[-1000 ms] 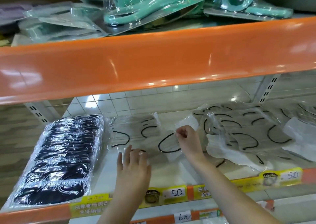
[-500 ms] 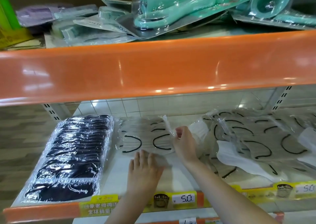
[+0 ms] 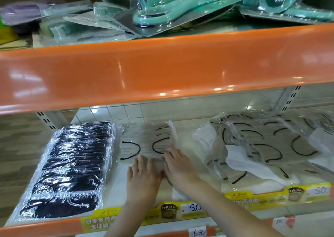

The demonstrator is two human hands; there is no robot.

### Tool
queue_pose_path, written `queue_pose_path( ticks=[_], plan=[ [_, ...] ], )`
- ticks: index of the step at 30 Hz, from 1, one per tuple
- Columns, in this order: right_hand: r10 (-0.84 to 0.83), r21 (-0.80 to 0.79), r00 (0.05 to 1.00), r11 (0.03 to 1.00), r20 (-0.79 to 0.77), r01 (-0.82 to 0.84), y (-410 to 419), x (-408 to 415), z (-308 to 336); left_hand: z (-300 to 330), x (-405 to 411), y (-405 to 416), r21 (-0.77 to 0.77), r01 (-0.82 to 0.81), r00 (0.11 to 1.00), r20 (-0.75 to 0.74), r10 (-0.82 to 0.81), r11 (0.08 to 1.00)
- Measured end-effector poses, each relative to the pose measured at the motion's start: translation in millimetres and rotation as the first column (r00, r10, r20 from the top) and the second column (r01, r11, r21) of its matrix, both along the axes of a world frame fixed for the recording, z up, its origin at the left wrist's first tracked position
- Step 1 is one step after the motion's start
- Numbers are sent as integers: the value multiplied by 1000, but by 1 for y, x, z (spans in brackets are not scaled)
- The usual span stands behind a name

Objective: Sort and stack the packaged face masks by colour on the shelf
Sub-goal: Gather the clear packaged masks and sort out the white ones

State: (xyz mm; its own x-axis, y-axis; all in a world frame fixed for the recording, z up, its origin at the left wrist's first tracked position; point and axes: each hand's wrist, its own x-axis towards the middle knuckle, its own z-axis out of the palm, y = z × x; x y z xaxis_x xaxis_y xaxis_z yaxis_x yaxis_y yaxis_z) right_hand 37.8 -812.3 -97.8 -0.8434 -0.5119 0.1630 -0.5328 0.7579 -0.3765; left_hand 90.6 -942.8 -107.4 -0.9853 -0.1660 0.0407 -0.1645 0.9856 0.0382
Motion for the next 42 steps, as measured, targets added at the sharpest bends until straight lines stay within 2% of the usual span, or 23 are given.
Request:
queue_pose_path(
  ticks=[3,8,11,15,18,24,28,33,42],
  plan=[
    [29,-7,999,1000,-24,-29,1,-2,-2,-2,0,-2,5,2,999,-44,-1,1000],
    [47,23,999,999,-22,-46,5,-4,-1,8,-4,2,138,-29,998,-54,37,990],
    [70,46,997,996,14,-70,8,-7,3,16,-5,7,187,11,998,-68,2,982],
    [94,-51,995,994,39,-92,23,-5,16,31,-3,27,268,103,982,-178,-55,958],
    [79,-107,997,991,5,-78,45,0,20,36,-5,47,214,134,978,-188,-94,968],
    [-43,-140,990,990,-131,25,108,5,12,41,-7,99,261,214,964,-210,-161,941],
    [-114,-106,977,990,-179,96,143,6,13,40,-17,129,339,274,955,-206,-213,900],
    [-162,-65,970,986,-182,153,175,6,7,25,-29,158,342,345,933,-224,-281,874],
    [-220,-93,951,975,-218,204,192,5,-8,17,-31,177,270,275,956,-181,-232,923]
  ],
)
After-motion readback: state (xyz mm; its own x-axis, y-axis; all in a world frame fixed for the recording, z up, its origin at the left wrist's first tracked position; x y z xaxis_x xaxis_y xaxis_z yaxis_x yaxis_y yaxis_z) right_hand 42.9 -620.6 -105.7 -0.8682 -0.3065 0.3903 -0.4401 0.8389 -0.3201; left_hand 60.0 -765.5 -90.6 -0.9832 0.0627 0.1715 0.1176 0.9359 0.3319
